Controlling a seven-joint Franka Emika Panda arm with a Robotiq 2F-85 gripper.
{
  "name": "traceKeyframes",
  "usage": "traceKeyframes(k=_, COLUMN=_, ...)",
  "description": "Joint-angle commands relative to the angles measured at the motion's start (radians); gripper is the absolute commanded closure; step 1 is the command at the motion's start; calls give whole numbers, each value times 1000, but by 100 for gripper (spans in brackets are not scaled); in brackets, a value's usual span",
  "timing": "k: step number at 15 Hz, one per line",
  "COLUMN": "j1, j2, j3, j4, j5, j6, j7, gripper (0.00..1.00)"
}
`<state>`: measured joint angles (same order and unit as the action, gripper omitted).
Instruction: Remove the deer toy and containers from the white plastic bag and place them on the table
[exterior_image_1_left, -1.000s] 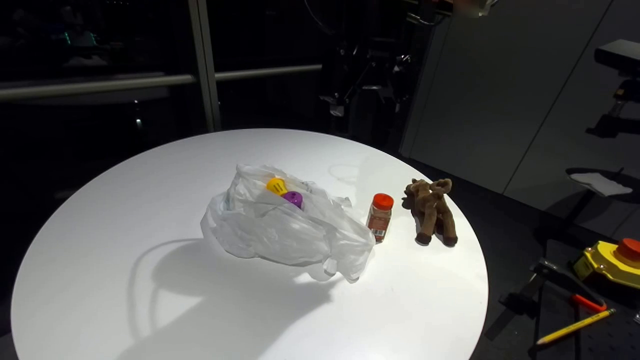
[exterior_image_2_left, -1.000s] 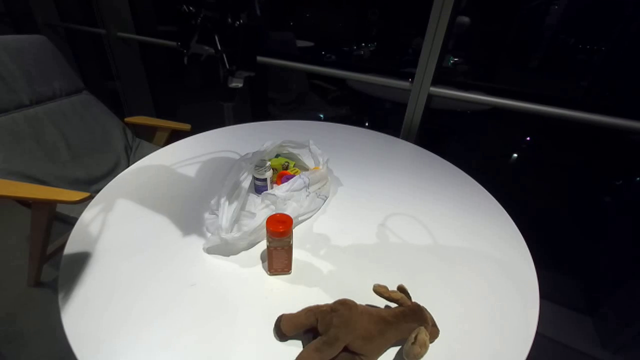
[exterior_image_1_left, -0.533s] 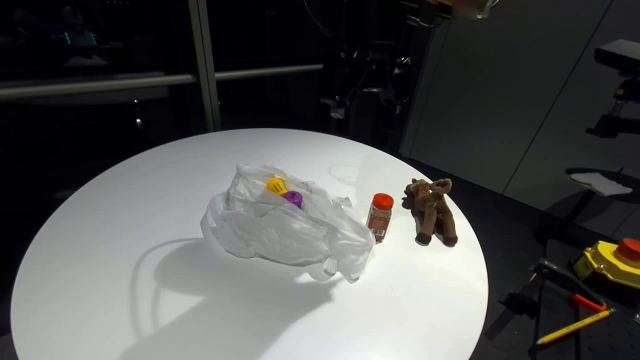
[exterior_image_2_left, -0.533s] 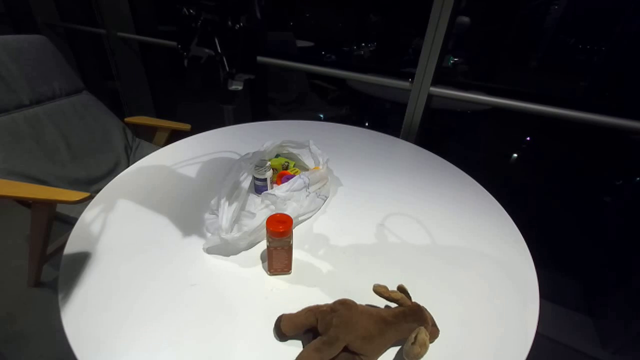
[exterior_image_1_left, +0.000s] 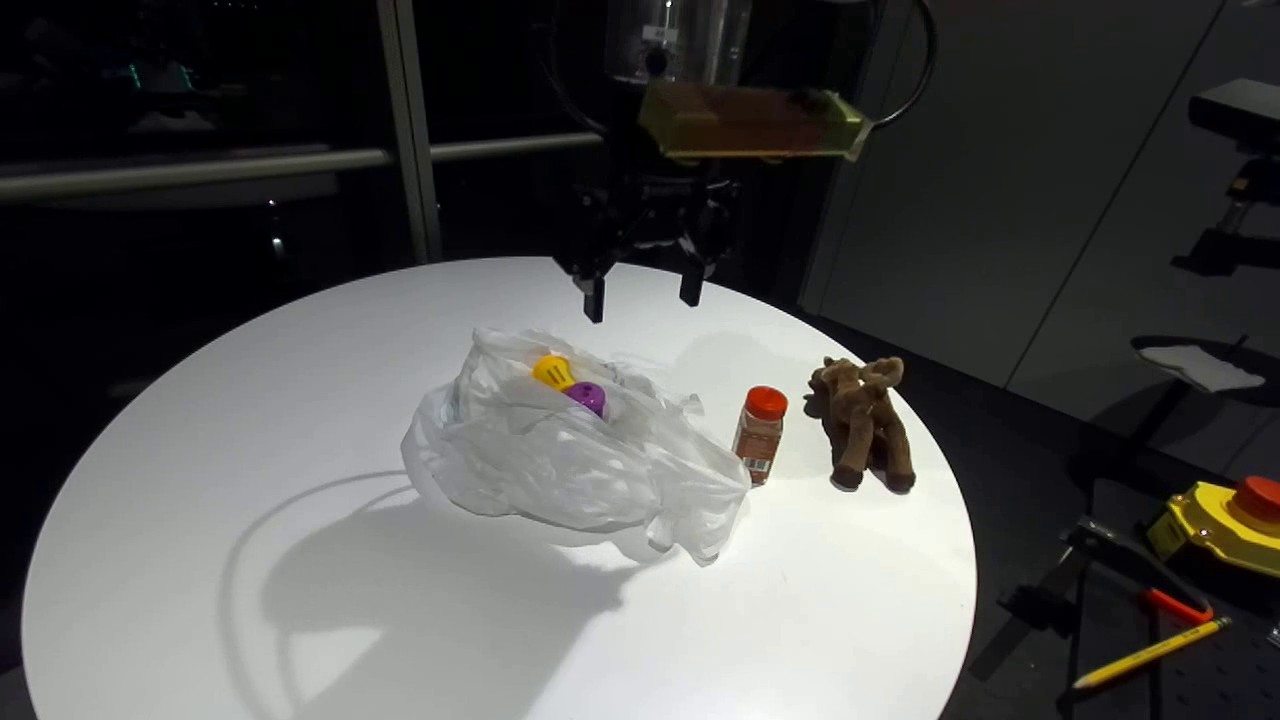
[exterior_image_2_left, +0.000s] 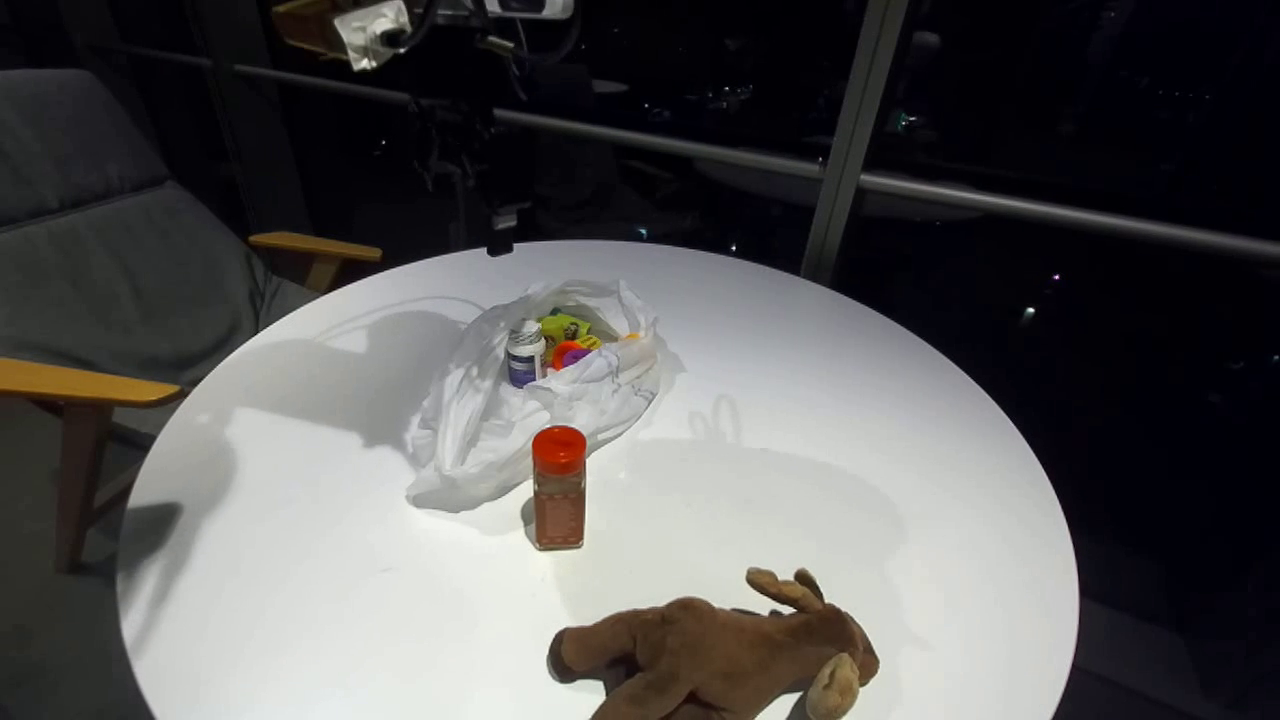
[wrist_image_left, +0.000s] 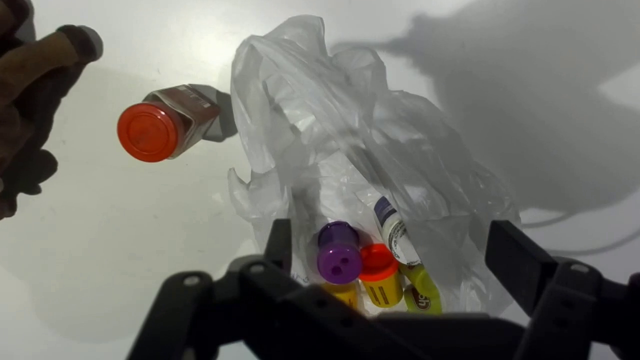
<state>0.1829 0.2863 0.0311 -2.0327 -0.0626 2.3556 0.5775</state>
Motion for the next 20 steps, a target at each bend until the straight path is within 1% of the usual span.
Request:
traceKeyframes(k=1, j1=48, j2=80, j3=-45, j4=40, j5=-107, j6=79, j7=148, gripper=0)
traceKeyframes(k=4, j1=89, j2=127, j3=-102, j4=56, j5=-224, j6=93, j7=290, gripper=0)
traceKeyframes(k=5, j1=90, j2=143, j3=-108, j4=65, j5=-235, j6=95, j7=312, gripper=24)
traceKeyframes(k=6, j1=92, j2=157, j3=-114, j4=77, j5=-246, j6=93, j7=332, gripper=26)
traceKeyframes(k=7, j1=90, j2=167, j3=-112, j4=86, j5=-239, j6=89, j7=336, gripper=32)
traceKeyframes(k=8, j1=89, j2=182, j3=-109, j4=99, j5=-229, j6=86, j7=338, gripper=42)
traceKeyframes(k=13, j1=99, j2=261, j3=-114, j4=162, j5=-223, j6=81, j7=368, gripper=80)
traceKeyframes(k=15, j1=105, j2=297, j3=-119, j4=185, j5=-224, j6=88, j7=382, gripper=93)
traceKeyframes(k=18, j1=107, j2=349, j3=-113, j4=218, j5=-206, j6=89, j7=377, gripper=98)
traceKeyframes(k=20, j1=95, j2=364, j3=-84, j4=225, j5=-166, j6=102, j7=346, gripper=95)
